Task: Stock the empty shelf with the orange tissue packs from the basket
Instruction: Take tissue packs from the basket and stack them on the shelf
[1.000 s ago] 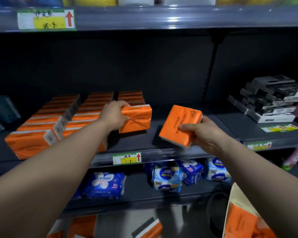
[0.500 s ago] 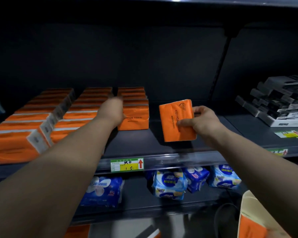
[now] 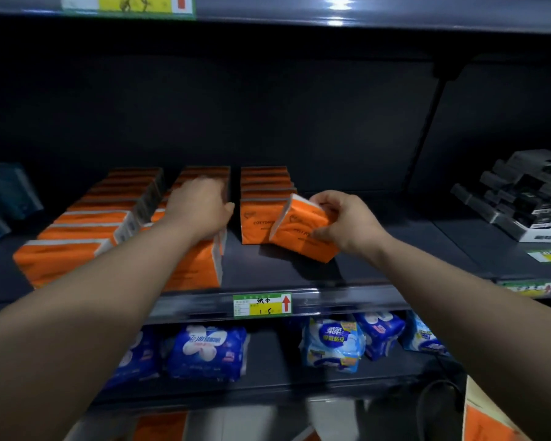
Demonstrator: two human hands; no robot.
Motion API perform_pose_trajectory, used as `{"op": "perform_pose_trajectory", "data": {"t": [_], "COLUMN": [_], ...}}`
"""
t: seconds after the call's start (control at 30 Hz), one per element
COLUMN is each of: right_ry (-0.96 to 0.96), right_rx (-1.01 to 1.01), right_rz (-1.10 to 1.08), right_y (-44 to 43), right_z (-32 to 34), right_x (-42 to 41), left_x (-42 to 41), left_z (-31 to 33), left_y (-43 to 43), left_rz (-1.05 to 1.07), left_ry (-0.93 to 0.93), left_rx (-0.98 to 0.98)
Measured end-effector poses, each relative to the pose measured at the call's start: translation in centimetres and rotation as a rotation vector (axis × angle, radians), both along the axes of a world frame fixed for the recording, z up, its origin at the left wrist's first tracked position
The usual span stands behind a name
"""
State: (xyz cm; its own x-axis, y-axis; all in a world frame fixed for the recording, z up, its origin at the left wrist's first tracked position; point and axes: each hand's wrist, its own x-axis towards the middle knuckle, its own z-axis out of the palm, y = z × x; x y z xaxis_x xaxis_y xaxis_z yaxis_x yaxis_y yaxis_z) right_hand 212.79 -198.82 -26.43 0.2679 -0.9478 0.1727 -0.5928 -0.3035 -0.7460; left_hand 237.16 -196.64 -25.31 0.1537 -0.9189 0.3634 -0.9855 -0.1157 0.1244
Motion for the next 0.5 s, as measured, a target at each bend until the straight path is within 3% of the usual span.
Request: {"op": "perform_pose_trajectory", "data": {"t": [0.33, 0.5], "right_ry": [0.403, 0.480], "right_rx": [-0.221, -0.268], "right_rz": [0.067, 0.019], "right_y": [-1.8, -2.6], "right_z": [-0.8, -1.6], "right_x": [6.3, 7.4], "left_x": [2.8, 2.9], "left_z": [-1.0, -1.6], "left_y": [3.4, 3.2], "left_rz": [0.080, 0.086], "left_ry": [0.100, 0.147], "left_rx": [0.022, 0.013]}}
